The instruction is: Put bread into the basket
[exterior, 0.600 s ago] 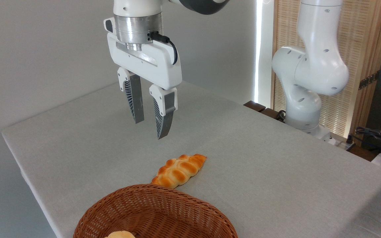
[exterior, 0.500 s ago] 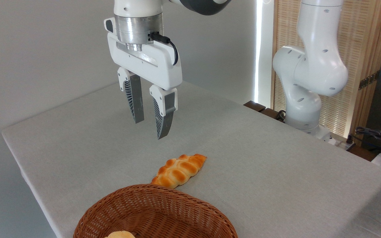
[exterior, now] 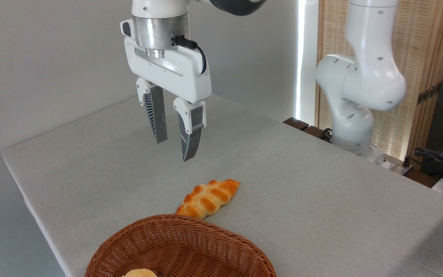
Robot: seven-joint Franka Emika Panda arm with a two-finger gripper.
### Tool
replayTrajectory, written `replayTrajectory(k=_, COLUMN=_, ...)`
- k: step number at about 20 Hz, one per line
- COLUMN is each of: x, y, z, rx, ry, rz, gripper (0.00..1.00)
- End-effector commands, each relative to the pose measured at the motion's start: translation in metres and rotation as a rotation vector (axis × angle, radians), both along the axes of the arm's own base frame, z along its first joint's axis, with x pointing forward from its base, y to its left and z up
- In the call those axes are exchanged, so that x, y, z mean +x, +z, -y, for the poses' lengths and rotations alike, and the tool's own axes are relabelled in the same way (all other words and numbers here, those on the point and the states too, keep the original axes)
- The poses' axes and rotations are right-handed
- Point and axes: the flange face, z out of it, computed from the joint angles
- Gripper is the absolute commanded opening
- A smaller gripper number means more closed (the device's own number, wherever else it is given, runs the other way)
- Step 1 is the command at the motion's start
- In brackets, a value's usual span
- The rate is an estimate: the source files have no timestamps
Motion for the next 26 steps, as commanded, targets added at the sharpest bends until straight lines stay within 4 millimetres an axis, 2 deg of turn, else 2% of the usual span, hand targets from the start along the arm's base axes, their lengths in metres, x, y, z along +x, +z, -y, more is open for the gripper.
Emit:
replayTrajectory(k=1, x=-0.002, y=0.003, z=0.0, rx=-0.005, ry=-0.011, rz=-0.026, gripper=1.0)
replayTrajectory(k=6, x=-0.015, y=-0.002, z=-0.001, rx=-0.005, ry=-0.012, rz=-0.052, gripper=1.0)
replayTrajectory(k=10, x=-0.028, y=-0.035, z=-0.002, rx=-0.003, ry=-0.015, rz=-0.109, gripper=1.0)
replayTrajectory(k=14, x=-0.033, y=-0.075, z=-0.006, rx=0.0, ry=-0.014, rz=-0.127, gripper=1.0)
replayTrajectory(k=15, x=-0.034, y=-0.081, z=-0.006, rx=0.0, ry=-0.014, rz=-0.122, gripper=1.0)
replayTrajectory(k=18, x=-0.036, y=-0.117, z=-0.001, rx=0.001, ry=-0.019, rz=-0.081, gripper=1.0)
replayTrajectory(k=26, x=-0.037, y=-0.161, z=0.005, rx=0.008, ry=-0.052, rz=-0.053, gripper=1.0)
